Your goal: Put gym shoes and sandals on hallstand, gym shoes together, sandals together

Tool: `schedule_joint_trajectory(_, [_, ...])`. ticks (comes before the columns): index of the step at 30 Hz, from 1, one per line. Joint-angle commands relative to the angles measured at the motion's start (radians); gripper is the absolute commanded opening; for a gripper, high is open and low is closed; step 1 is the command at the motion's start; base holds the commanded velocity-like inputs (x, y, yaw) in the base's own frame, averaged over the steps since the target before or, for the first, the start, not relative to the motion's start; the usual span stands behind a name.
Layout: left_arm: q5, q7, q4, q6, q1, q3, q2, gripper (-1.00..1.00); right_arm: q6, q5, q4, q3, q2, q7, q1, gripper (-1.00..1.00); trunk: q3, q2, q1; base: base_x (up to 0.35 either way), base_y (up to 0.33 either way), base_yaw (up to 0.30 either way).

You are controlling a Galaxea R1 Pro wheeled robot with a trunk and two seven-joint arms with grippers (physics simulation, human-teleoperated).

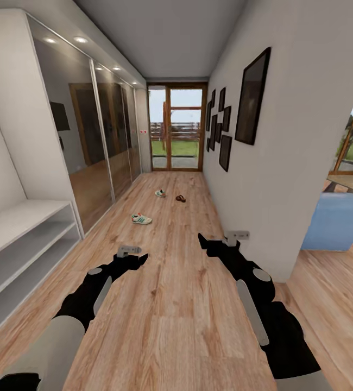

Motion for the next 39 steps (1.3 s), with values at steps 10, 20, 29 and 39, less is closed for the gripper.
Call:
schedule_joint_trajectory(10, [0.001,-0.008,0.000,0.007,0.000,0.006,0.040,1.00,0.005,-0.004,-0.001,-0.001,0.000,0.002,0.000,1.00,-0.001,-0.001,0.001,0.322,0.084,0.275])
schedule_joint_trajectory(20, [0.001,-0.009,0.002,0.007,0.002,0.006,0.062,1.00,0.005,-0.004,-0.001,-0.001,0.000,0.002,0.000,1.00,-0.001,-0.001,0.001,0.320,0.127,0.275])
schedule_joint_trajectory(29, [0.000,-0.007,0.002,0.007,0.002,0.015,0.067,1.00,0.006,-0.004,-0.001,-0.001,0.000,0.002,0.000,1.00,-0.001,-0.001,0.001,0.328,0.033,0.275])
schedule_joint_trajectory(39, [-0.001,0.001,0.003,0.004,0.066,0.066,0.106,1.00,0.005,-0.004,-0.001,0.000,0.001,0.002,0.000,1.00,-0.001,-0.001,0.001,0.337,0.001,0.275])
